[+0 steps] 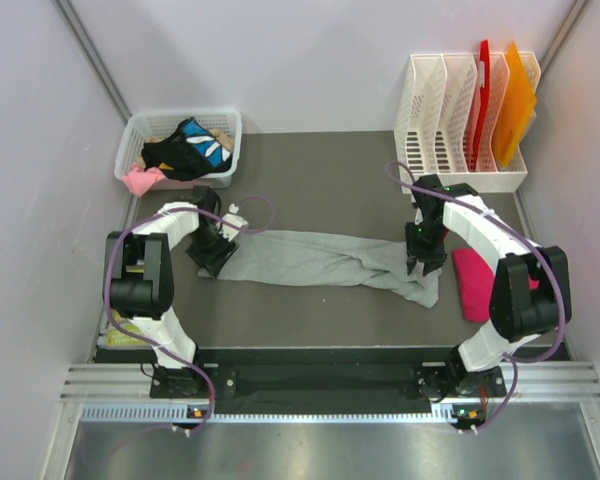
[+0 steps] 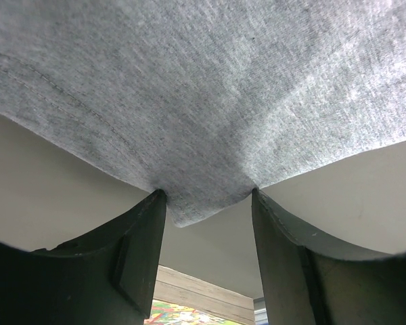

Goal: Fold and stack the t-shirts
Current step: Fold the other side of the tshirt into a rectangle

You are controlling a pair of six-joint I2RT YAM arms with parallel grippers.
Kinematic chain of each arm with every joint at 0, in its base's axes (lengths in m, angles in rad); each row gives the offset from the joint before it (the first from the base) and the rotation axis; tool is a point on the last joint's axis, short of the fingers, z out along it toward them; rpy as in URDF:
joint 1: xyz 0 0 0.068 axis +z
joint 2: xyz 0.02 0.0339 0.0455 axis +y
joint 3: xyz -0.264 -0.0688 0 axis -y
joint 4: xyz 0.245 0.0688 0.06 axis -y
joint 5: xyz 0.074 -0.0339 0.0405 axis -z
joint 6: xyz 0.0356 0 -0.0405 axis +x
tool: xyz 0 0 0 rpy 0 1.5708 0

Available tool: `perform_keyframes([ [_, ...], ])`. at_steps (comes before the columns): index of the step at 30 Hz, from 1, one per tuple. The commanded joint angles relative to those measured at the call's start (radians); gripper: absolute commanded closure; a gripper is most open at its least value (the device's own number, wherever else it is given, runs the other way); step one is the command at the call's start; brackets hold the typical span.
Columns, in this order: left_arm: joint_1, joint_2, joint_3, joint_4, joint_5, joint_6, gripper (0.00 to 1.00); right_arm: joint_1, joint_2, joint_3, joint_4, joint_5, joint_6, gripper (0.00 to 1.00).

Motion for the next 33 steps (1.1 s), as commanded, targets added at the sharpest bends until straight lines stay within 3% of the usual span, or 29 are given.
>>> perform_keyframes([
  [1,0.005,-0.055,-0.003,-0.036,0.039,-0.017,0.42,0.009,0.004,-0.01,0.024,0.028,-0.012,0.59],
  [8,0.005,-0.076,0.065,-0.099,0.058,-0.015,0.41,0.03,0.059,0.255,-0.026,-0.012,0.01,0.59],
  [12,0.005,-0.078,0.12,-0.138,0.064,-0.012,0.42,0.032,0.1,0.3,-0.016,0.009,0.013,0.59],
  [23,-0.074,0.012,0.255,-0.143,0.133,-0.041,0.41,0.063,0.154,-0.037,0.191,-0.023,0.062,0.64],
  [28,-0.14,0.135,0.305,-0.113,0.128,-0.051,0.41,0.063,0.181,-0.056,0.213,0.005,0.057,0.64],
  [33,-0.136,0.229,0.304,-0.077,0.07,-0.031,0.42,0.064,0.223,-0.053,0.247,-0.005,0.062,0.65],
])
